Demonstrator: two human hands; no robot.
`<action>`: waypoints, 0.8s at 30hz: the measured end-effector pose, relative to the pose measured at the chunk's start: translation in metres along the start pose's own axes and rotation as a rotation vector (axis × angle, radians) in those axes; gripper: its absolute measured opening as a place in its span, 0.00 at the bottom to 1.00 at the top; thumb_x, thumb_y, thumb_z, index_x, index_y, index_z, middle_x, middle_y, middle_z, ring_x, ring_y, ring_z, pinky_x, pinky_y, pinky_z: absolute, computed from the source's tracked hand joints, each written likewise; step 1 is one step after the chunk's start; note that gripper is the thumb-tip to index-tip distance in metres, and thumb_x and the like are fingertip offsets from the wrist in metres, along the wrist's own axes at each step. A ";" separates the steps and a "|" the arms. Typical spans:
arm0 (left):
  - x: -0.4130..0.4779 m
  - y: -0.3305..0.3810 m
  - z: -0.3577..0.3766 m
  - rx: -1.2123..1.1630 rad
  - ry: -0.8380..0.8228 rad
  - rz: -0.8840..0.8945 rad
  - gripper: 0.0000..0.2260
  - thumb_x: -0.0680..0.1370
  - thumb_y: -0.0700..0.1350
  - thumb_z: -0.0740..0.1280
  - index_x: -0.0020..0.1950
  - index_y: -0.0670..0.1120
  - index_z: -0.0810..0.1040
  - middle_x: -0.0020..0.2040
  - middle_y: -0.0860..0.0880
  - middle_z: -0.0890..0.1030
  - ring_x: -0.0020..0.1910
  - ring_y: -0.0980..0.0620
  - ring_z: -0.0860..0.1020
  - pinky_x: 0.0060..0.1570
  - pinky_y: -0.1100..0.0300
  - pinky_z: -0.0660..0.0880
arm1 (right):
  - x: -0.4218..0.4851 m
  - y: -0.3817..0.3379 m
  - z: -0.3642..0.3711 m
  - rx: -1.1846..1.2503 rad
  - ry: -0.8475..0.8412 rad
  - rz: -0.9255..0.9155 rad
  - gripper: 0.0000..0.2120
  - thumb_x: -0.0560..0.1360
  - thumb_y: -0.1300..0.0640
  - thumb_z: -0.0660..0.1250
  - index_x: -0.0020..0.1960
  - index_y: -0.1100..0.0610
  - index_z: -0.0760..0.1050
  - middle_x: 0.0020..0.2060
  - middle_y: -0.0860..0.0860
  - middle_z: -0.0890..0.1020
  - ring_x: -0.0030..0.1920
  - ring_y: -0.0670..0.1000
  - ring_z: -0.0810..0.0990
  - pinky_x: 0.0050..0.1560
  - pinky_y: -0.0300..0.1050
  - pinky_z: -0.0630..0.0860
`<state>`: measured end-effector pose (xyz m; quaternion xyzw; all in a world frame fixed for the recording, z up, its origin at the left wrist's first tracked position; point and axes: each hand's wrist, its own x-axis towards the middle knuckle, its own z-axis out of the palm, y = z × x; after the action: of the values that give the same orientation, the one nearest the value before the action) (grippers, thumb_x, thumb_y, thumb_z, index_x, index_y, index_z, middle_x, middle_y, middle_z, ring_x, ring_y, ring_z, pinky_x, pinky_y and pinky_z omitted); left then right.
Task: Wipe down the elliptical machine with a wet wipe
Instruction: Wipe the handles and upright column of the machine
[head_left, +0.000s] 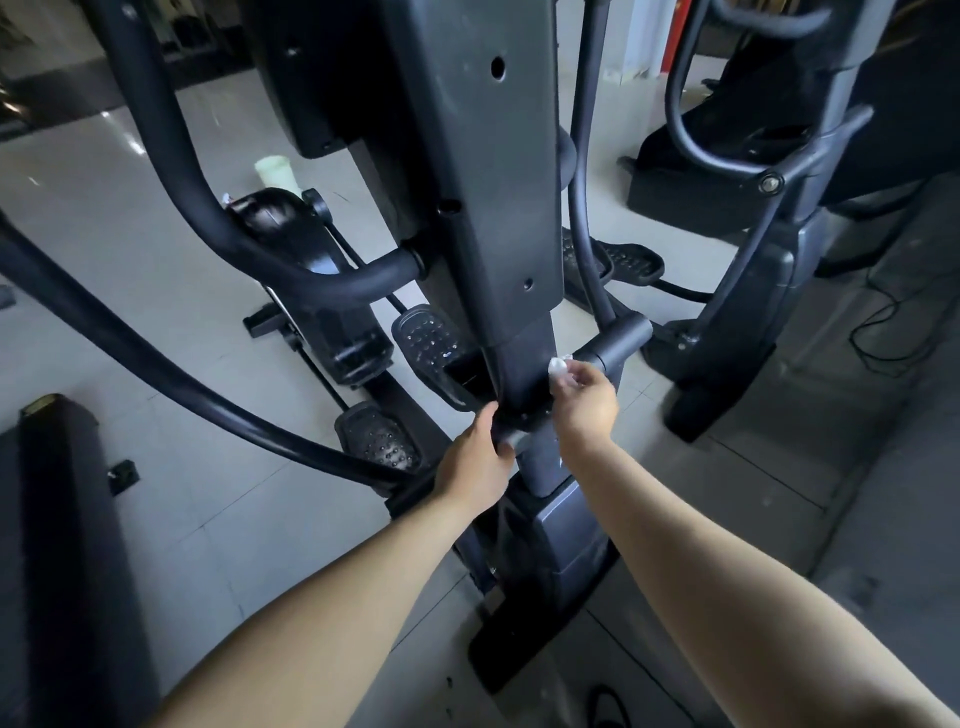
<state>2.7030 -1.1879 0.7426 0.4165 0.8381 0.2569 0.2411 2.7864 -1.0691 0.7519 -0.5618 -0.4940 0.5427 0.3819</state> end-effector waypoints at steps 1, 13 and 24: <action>0.000 0.000 0.000 0.005 0.001 0.006 0.27 0.83 0.47 0.63 0.81 0.51 0.59 0.69 0.42 0.78 0.64 0.39 0.76 0.58 0.52 0.72 | -0.002 0.001 0.005 -0.041 -0.003 0.008 0.03 0.79 0.56 0.69 0.49 0.54 0.81 0.40 0.46 0.83 0.43 0.48 0.80 0.41 0.32 0.73; -0.002 -0.008 -0.012 -0.075 -0.102 0.067 0.28 0.83 0.41 0.59 0.81 0.58 0.59 0.72 0.51 0.76 0.67 0.46 0.76 0.61 0.58 0.72 | -0.055 0.030 0.022 -0.131 -0.162 -0.021 0.12 0.76 0.65 0.68 0.41 0.52 0.84 0.40 0.46 0.86 0.38 0.40 0.83 0.45 0.36 0.81; 0.005 -0.015 -0.014 -0.068 -0.131 0.086 0.30 0.82 0.40 0.61 0.83 0.50 0.57 0.77 0.44 0.71 0.72 0.44 0.71 0.68 0.54 0.69 | -0.032 0.006 0.017 -0.095 0.038 -0.027 0.04 0.78 0.60 0.68 0.47 0.54 0.81 0.39 0.45 0.82 0.39 0.45 0.79 0.34 0.23 0.69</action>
<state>2.6828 -1.1944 0.7429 0.4597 0.7927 0.2675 0.2979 2.7734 -1.1031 0.7515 -0.5827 -0.5197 0.5026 0.3712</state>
